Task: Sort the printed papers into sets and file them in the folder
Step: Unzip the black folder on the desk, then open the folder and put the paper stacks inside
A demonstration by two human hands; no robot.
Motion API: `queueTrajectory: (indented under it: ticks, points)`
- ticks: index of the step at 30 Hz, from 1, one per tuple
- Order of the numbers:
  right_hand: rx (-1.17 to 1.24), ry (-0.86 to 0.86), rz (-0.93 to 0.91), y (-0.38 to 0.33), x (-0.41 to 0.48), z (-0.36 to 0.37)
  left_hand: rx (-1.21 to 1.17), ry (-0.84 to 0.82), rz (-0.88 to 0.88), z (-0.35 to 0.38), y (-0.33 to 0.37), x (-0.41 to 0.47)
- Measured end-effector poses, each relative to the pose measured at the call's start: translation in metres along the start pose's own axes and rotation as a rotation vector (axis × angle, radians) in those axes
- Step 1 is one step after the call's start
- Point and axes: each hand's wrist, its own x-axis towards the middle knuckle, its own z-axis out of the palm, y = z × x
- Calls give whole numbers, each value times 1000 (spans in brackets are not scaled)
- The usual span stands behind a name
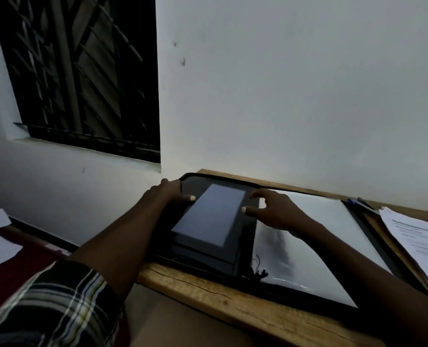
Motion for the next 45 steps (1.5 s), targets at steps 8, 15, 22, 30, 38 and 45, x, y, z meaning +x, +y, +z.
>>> queueTrajectory:
  ticks: [8,15,22,30,38,45]
  points:
    - [-160,-3,114,59,-9,-18,157,-4,-19,9,22,19]
    - [5,157,129,88,-21,-42,111,65,289,22,99,0]
    - [55,317,146,127,-46,-95,-192,107,509,36,189,-26]
    - [156,485,315,205,-84,-154,-285,43,712,81,294,-59]
    - [181,710,420,259,-99,-160,-499,58,693,109,371,-84]
    - [220,743,392,259,-94,-160,-577,41,570,149,405,-87]
